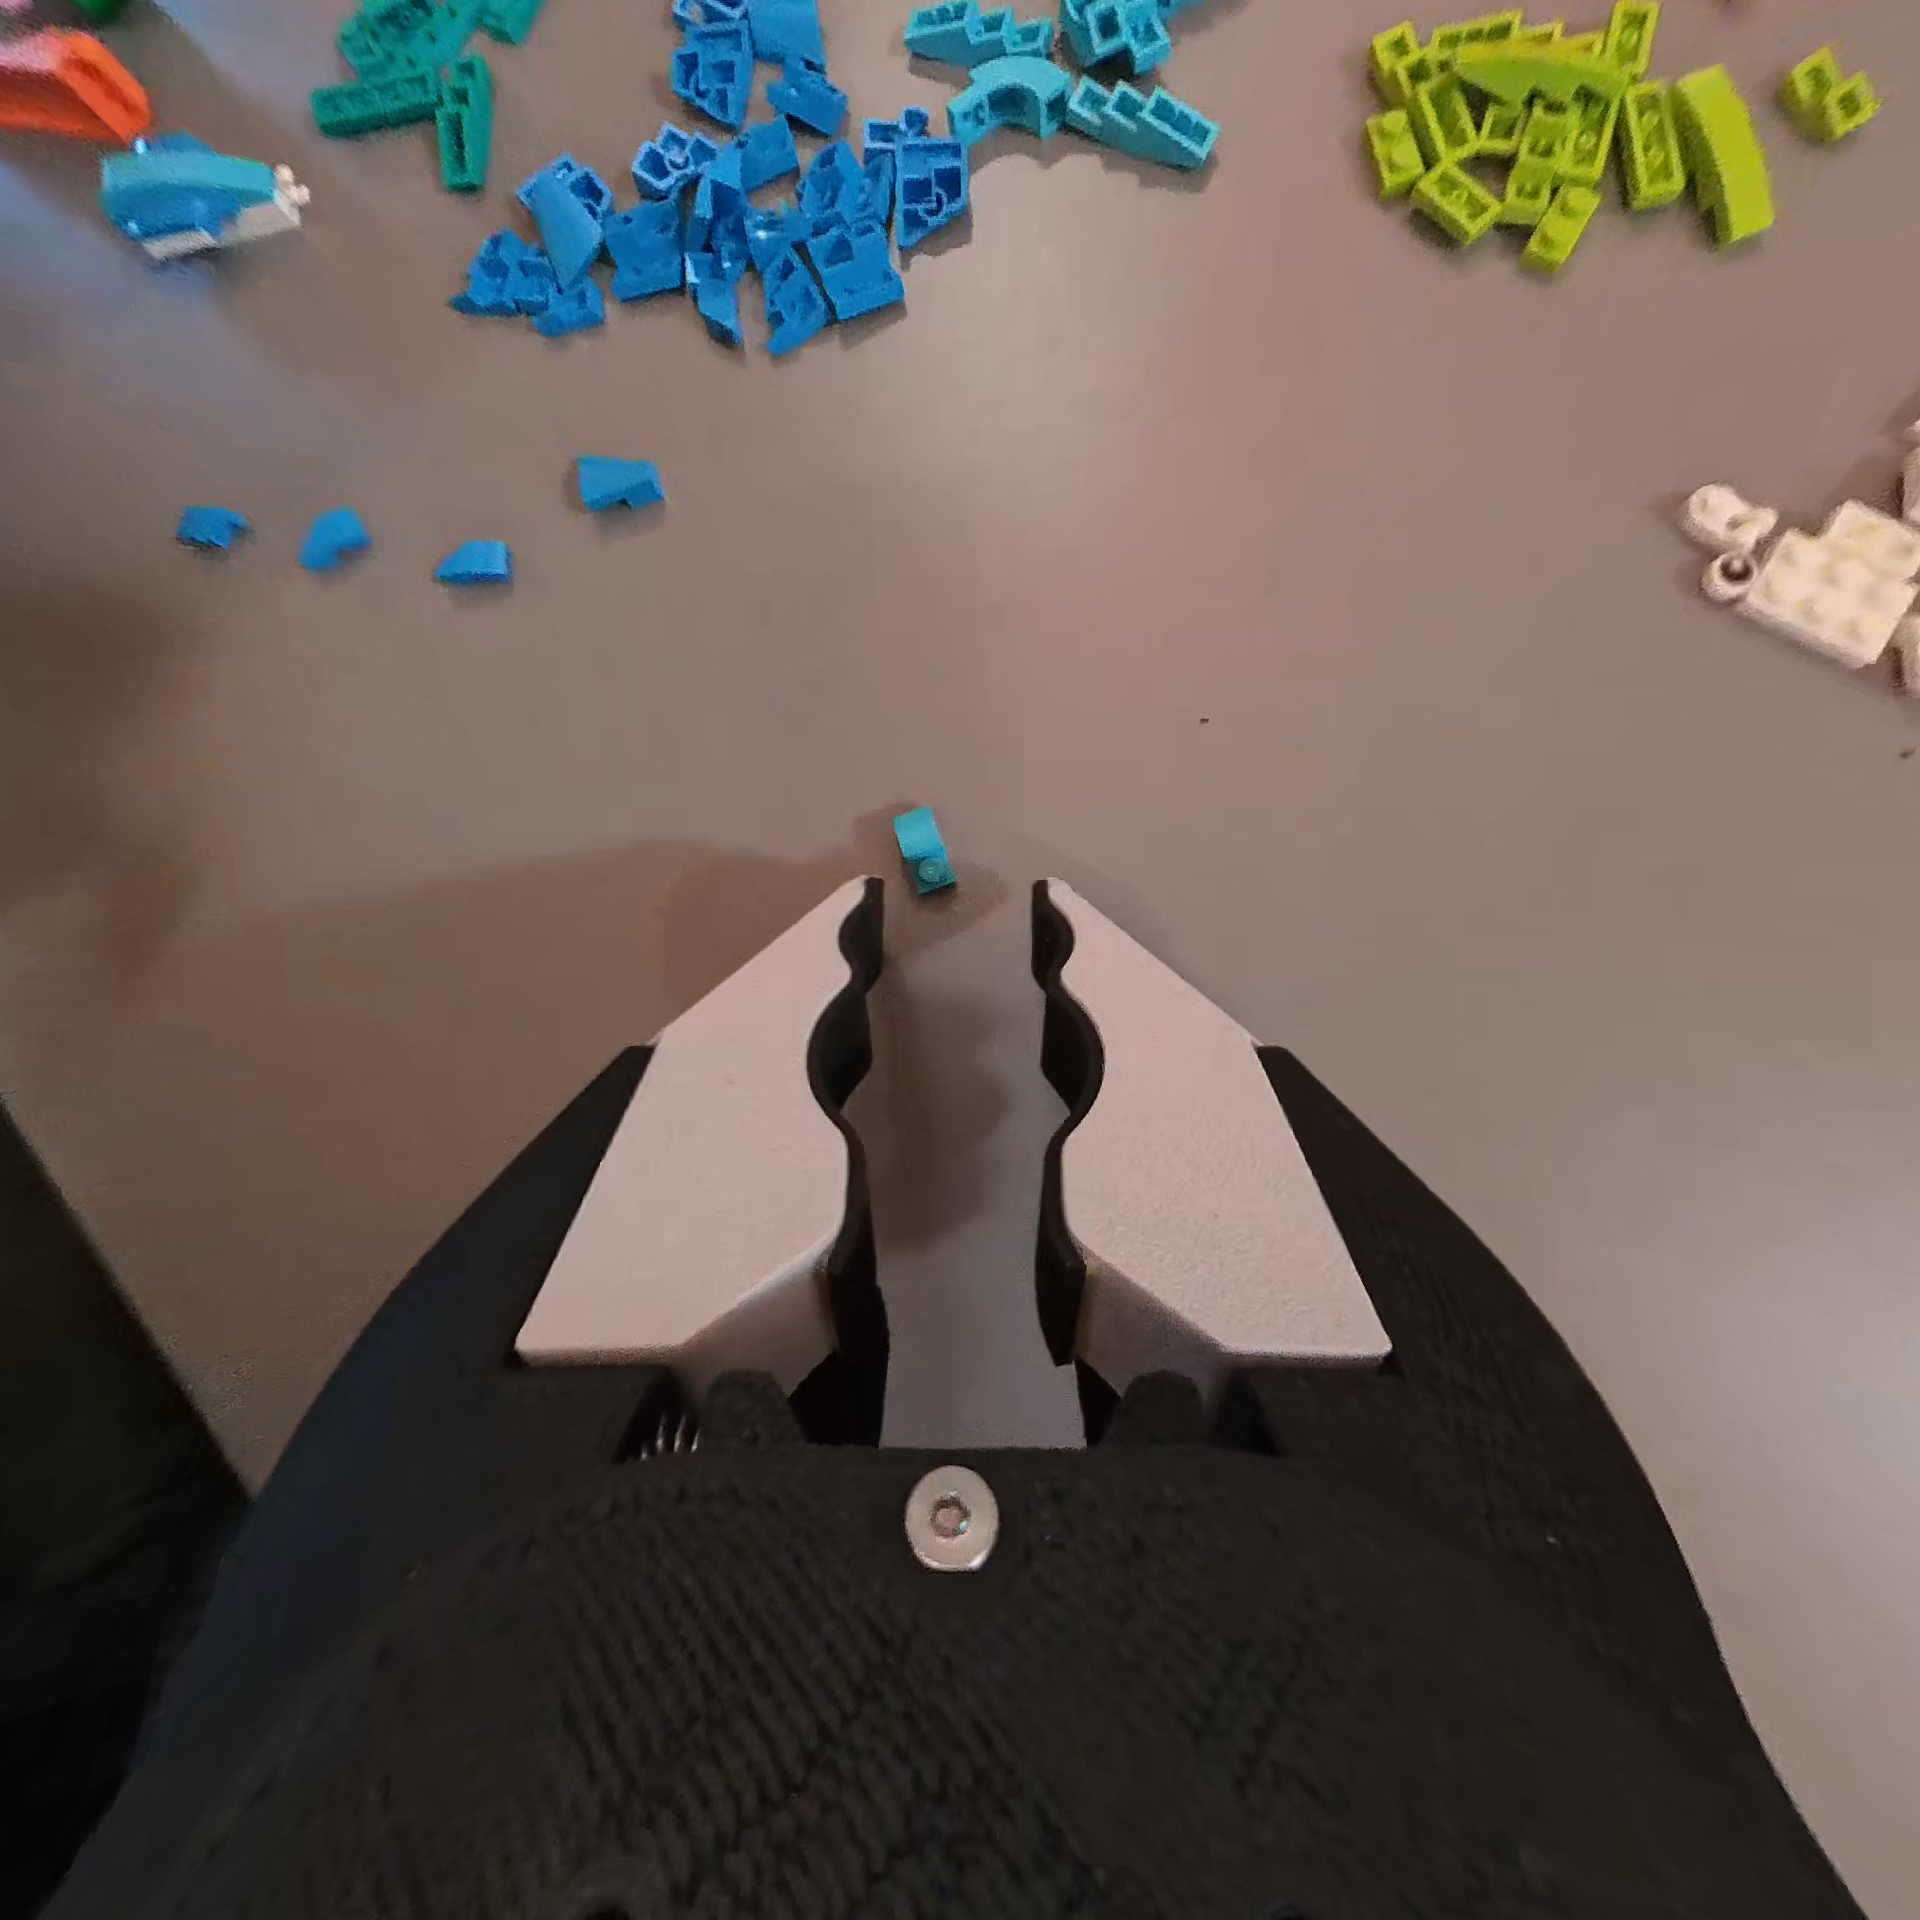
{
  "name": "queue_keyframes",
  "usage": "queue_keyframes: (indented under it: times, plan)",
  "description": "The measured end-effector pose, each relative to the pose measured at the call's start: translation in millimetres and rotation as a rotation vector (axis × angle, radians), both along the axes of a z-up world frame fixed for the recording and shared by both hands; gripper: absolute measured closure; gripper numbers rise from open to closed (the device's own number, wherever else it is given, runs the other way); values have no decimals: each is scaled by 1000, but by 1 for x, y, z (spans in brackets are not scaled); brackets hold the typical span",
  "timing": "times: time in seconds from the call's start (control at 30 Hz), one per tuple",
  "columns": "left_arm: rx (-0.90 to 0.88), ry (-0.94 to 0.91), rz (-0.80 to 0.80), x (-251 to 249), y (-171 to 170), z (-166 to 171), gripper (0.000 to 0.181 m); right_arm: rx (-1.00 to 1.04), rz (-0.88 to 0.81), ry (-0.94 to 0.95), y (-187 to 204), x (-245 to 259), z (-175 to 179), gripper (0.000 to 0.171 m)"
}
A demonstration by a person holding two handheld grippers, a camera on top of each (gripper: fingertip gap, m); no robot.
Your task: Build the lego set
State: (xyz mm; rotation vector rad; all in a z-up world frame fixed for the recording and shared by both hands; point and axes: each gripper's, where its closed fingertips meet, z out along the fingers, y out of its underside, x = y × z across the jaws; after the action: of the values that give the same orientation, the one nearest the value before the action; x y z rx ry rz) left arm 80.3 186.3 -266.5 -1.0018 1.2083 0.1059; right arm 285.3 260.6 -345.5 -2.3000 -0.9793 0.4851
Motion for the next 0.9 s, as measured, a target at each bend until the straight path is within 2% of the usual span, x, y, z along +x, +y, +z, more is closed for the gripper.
queue_keyframes:
  times: [0.2,0.33,0.43,0.6,0.77,0.9]
  plan:
    - [0,4,-1,0,0,-1,176,-15,91,43,-16,-23,-4,144]
    - [-1,7,-3,1,0,-1,176,-21,205,114,-32,-42,8,143]
    - [-2,9,-5,1,0,-2,176,77,241,103,-19,-35,16,144]
    - [-1,13,-8,2,-1,-3,176,206,466,19,-8,-31,10,143]
    - [-1,18,-8,2,0,-4,176,115,574,28,-7,-32,-4,140]
    - [-1,19,-6,2,0,-4,176,79,585,48,-9,-30,-3,147]
